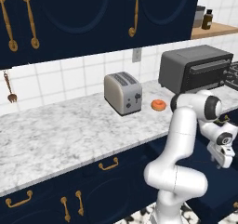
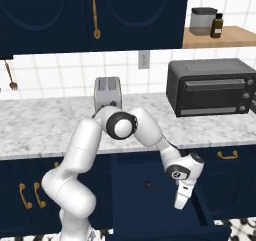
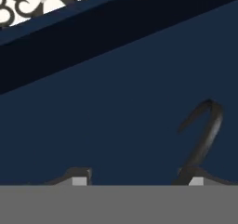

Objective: Pick the ladle from the drawer and place it on the counter.

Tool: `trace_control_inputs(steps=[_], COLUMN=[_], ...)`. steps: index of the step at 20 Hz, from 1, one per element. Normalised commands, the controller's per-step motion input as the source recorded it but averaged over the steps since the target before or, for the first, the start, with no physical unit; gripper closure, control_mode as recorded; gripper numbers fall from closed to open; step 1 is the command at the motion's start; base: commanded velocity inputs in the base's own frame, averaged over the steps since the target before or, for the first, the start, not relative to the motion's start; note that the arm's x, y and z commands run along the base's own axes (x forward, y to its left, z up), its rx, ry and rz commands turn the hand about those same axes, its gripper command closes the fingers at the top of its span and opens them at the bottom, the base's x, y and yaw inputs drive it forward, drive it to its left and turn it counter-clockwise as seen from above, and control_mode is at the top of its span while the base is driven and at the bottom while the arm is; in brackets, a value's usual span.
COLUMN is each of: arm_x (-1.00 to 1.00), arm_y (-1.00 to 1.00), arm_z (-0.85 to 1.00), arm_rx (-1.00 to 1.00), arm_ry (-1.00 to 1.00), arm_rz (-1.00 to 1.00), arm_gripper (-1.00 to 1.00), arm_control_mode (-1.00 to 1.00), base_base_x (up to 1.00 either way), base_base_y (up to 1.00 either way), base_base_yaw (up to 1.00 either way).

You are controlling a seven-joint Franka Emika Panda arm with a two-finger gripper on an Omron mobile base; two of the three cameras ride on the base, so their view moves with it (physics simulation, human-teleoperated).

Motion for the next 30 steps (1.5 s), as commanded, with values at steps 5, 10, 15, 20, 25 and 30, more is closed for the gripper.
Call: trace_control_inputs(steps=[5, 10, 15, 20, 25, 30], arm_x=[0.0, -0.03, -0.08, -0.13, -0.1, -0.01], arm_y=[-0.13, -0.01, 0.0, 0.3, 0.73, 1.0], arm_z=[-0.29, 0.31, 1.0, 1.0, 1.0, 1.0], arm_rx=[-0.02, 0.03, 0.0, 0.0, 0.0, -0.01], arm_ry=[0.0, 0.0, 0.01, -0.04, -0.17, -0.22], arm_rz=[0.0, -0.01, -0.06, -0.13, -0.17, -0.28], arm_gripper=[1.0, 1.0, 1.0, 1.0, 1.0, 1.0], arm_control_mode=[-1.0, -1.0, -1.0, -1.0, -1.0, -1.0], base_base_x=[0.0, 0.0, 0.0, 0.0, 0.0, 0.0], base_base_y=[0.0, 0.0, 0.0, 0.0, 0.0, 0.0], base_base_yaw=[0.0, 0.0, 0.0, 0.0, 0.0, 0.0])
